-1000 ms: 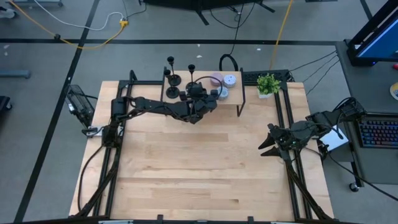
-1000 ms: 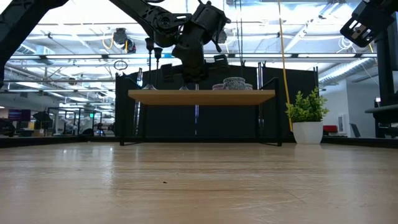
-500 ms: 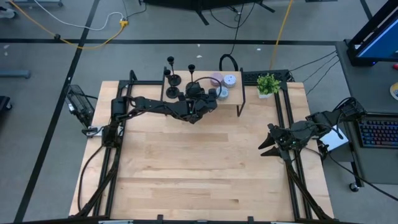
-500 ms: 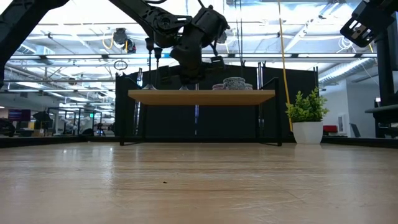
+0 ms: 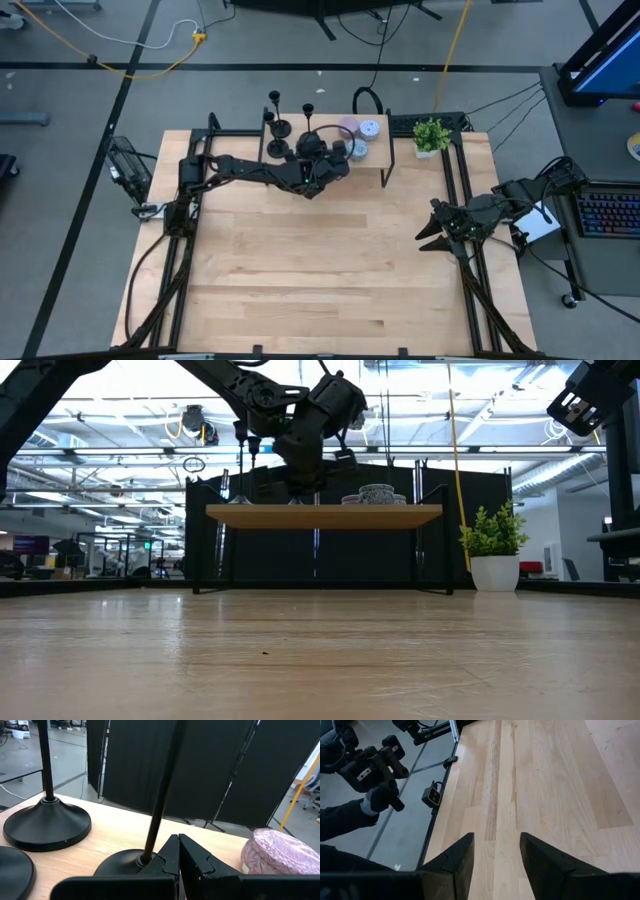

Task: Pick & Place candle stick holders
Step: Put the black candle holder on the shelf

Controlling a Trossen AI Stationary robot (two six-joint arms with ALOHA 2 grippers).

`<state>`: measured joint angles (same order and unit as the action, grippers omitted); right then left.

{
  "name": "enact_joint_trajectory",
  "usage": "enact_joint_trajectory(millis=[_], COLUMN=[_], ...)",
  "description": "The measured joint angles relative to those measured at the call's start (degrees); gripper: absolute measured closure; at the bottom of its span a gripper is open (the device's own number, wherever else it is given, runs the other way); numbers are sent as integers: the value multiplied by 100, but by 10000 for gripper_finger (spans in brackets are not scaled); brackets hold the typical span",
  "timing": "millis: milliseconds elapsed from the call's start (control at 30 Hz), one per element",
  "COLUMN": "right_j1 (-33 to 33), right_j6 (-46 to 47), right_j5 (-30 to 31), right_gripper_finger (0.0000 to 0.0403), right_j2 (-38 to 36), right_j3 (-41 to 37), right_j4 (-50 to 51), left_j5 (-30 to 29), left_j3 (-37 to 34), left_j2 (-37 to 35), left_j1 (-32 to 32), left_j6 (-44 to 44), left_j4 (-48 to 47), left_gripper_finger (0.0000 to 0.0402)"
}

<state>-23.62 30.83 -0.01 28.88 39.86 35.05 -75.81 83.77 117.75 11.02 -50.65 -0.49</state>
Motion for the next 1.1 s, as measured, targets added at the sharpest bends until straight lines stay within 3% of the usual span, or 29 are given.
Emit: enact_joint_trajectory(millis=[600, 833, 1100], right_j1=[0, 1, 2], right_j6=[85, 101, 103], right_j5=[0, 20, 4], right_gripper_finger=[252, 252, 252], right_j2=[-13, -76, -99], right_j3=[0, 0, 0], right_j4=[55, 93, 168], left_j5=[-290, -90, -374], left_j3=[0, 0, 0], left_j2=[0, 0, 0], left_j1=[5, -46, -108], left_j6=[-190, -190, -61], left_j4=[-127, 24, 48], left_gripper_finger=[401, 401, 401])
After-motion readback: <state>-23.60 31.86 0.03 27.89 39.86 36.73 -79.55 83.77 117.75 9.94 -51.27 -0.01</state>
